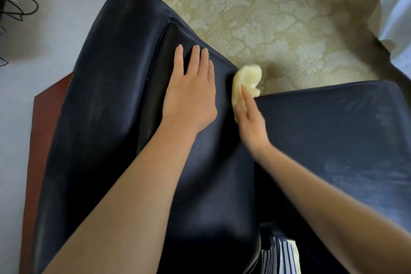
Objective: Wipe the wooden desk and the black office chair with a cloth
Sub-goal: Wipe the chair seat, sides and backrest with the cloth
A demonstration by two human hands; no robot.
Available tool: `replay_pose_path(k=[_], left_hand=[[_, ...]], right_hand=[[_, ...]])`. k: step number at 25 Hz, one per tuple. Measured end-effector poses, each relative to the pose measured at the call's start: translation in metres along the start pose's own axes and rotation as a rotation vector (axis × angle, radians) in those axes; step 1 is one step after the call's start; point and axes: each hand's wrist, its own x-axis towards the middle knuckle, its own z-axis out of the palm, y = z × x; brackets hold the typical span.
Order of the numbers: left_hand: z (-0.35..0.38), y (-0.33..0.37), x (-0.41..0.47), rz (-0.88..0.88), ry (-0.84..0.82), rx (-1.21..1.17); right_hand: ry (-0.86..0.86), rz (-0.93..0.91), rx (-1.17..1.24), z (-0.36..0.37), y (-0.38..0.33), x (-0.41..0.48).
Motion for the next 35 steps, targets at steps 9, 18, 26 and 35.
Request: replay_pose_path(k=[9,18,26,35], left_hand=[[-0.006,0.000,-0.006,0.042,-0.049,-0.096],[-0.036,0.001,-0.079,-0.178,-0.075,-0.183],[-0.065,-0.027,-0.155,-0.484,-0.066,-0.088],[-0.058,-0.034,-0.225,-0.825,-0.171,-0.221]], right_hand=[[-0.131,0.124,-0.137,-0.022,0.078,-0.136],[0.072,0.783,0.020,-0.015,0.057,-0.070],[-0.074,0.383,-0.057,0.014,-0.072,-0.009],[-0.186,0.025,-0.046,0.062,-0.157,-0.033]])
